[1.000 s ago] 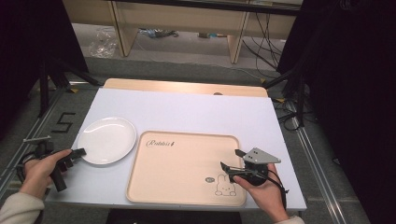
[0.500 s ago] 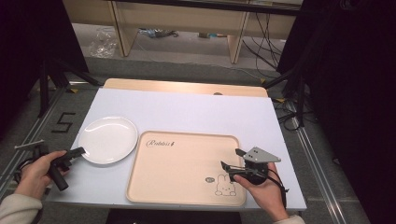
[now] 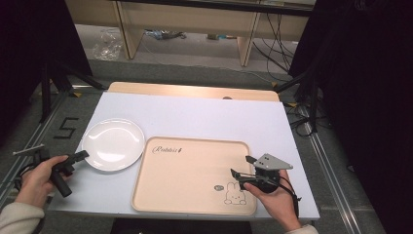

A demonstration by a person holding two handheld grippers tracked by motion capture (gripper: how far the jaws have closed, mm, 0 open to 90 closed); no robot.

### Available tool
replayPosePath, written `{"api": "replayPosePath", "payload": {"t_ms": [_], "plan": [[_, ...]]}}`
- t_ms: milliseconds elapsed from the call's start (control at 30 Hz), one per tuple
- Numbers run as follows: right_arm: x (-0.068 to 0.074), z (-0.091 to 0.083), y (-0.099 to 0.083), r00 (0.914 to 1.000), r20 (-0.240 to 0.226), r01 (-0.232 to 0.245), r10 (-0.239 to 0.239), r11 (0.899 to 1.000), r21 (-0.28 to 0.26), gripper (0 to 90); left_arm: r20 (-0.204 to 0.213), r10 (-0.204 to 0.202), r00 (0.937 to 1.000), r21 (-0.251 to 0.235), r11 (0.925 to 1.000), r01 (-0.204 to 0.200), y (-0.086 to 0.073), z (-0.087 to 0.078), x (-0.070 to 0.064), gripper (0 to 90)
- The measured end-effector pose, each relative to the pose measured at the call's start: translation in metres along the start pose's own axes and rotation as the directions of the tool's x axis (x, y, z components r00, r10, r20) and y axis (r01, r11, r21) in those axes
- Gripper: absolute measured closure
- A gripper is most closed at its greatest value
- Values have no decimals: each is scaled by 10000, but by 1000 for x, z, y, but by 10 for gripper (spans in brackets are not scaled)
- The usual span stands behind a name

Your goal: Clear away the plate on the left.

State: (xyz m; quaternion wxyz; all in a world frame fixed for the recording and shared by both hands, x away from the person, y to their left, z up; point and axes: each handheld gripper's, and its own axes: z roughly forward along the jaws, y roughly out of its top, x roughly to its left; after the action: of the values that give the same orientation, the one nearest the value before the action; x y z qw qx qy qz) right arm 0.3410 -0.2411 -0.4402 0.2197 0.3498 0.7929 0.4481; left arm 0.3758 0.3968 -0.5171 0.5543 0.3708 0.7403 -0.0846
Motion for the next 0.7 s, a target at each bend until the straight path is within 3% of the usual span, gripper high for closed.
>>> {"api": "replayPosePath", "payload": {"t_ms": [200, 333, 400, 467, 500, 533, 700], "plan": [[-1, -1, 0, 9999, 40, 110, -110, 9999, -42, 278, 157, 51, 9999, -95, 9999, -49, 1, -1, -1, 869], [0, -2, 0, 9999, 2, -146, 146, 9999, 64, 278, 356, -215, 9991, -290, 9993, 225, 2, -4, 1, 870], [0, -2, 0, 9997, 10, -230, 230, 9997, 94, 278, 263, -231, 9994, -353, 9991, 241, 3, -5, 0, 872], [0, -2, 0, 9998, -22, -196, 196, 9998, 99, 278, 581, -400, 9975, -487, 9979, 429, 3, -7, 1, 873], [0, -2, 0, 9998, -22, -196, 196, 9998, 99, 278, 581, -400, 9975, -487, 9979, 429, 3, -7, 1, 873], [0, -2, 0, 9998, -8, -211, 211, 9998, 68, 279, 224, -421, 9989, -473, 9979, 431, 3, -8, -1, 873], [-1, -2, 0, 10000, 51, -82, 82, 10000, 13, 279, 373, -366, 9986, -570, 9976, 387, 4, -10, -3, 872]]}}
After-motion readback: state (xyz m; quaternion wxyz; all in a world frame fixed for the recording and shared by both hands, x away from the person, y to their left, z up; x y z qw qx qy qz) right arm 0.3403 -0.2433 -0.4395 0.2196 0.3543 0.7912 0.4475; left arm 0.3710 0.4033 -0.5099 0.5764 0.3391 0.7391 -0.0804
